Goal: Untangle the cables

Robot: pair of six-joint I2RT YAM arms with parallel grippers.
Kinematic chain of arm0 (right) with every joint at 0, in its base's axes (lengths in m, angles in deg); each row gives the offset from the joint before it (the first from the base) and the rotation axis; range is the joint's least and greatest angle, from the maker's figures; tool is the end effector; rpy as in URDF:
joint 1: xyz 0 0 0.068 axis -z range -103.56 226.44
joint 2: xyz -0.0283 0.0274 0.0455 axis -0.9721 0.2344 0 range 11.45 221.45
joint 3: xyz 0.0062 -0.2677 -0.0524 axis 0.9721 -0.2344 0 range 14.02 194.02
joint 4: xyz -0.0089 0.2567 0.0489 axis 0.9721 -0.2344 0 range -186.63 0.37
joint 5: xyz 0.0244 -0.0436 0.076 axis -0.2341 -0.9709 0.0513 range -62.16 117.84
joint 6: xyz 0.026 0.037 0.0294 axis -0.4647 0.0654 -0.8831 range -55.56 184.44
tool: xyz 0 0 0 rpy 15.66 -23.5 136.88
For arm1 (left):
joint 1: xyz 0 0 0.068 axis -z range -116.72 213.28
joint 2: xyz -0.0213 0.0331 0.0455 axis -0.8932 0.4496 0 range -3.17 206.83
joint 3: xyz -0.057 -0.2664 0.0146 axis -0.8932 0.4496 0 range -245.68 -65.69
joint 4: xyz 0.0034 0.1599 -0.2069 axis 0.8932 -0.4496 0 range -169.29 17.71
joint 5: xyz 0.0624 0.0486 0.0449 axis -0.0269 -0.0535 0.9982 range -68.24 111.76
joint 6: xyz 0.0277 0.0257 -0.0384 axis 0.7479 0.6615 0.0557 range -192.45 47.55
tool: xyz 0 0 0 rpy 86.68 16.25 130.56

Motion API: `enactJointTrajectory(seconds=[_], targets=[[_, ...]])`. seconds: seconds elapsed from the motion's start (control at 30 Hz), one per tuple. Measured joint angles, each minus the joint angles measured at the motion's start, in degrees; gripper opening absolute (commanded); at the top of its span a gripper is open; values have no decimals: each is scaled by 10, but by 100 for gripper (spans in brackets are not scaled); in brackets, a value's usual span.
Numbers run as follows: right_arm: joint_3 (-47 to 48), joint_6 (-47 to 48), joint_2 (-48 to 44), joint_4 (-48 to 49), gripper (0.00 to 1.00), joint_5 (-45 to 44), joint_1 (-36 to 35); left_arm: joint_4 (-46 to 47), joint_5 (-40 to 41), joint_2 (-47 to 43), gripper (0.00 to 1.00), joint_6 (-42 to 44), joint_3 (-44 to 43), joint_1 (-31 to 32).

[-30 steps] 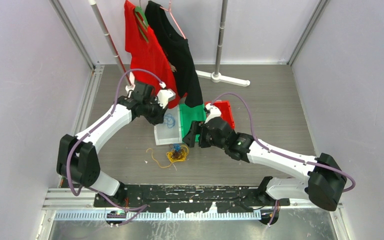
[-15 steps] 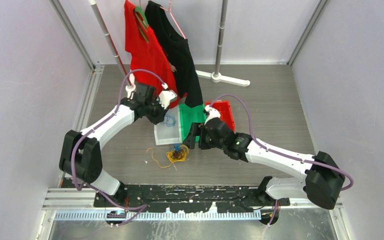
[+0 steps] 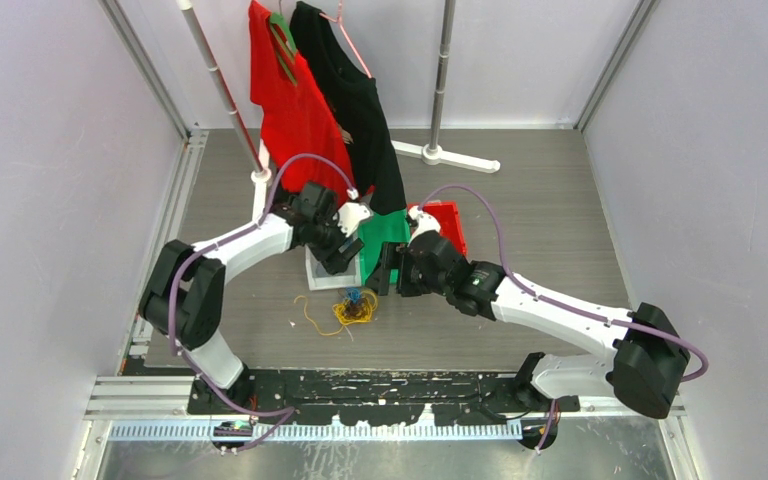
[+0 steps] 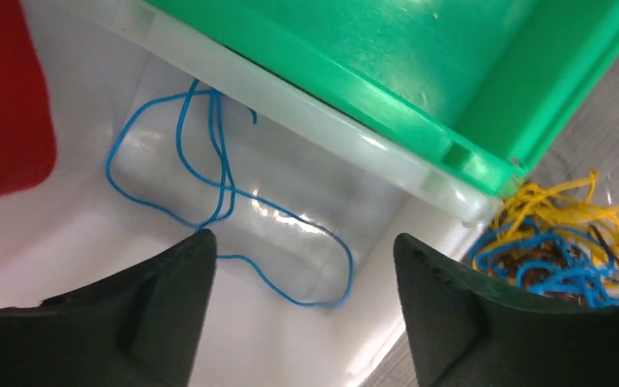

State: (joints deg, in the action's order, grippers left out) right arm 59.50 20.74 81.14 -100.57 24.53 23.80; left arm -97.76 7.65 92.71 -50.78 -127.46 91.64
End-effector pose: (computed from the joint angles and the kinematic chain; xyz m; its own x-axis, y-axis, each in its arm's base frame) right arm 0.1630 0.2103 0.2522 -0.7810 0.1137 -0.6141 -0.3116 0.7813 0.5408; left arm 0.2939 -0.1685 0.1948 -0.4950 0.6741 -0.5483 0.8093 0.5874 -0.0083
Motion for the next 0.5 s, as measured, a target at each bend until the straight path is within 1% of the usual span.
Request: enactJointTrajectory(seconds=[0.07, 0.17, 0.23, 0.37, 0.5], targets=[[7, 1, 0, -11, 84, 0, 0, -28, -3, -9, 99, 3, -12, -1], [17, 2, 0, -16, 85, 0, 0, -85, -15, -45, 99, 9, -34, -5], [22, 3, 0, -17, 85, 0, 0, -137, -29, -82, 100, 15, -67, -8], [23, 3, 3, -17, 84, 4, 0, -203, -63, -136, 99, 25, -121, -13], [27, 5, 13, -21, 82, 15, 0, -265, -102, -168, 100, 31, -148, -14]])
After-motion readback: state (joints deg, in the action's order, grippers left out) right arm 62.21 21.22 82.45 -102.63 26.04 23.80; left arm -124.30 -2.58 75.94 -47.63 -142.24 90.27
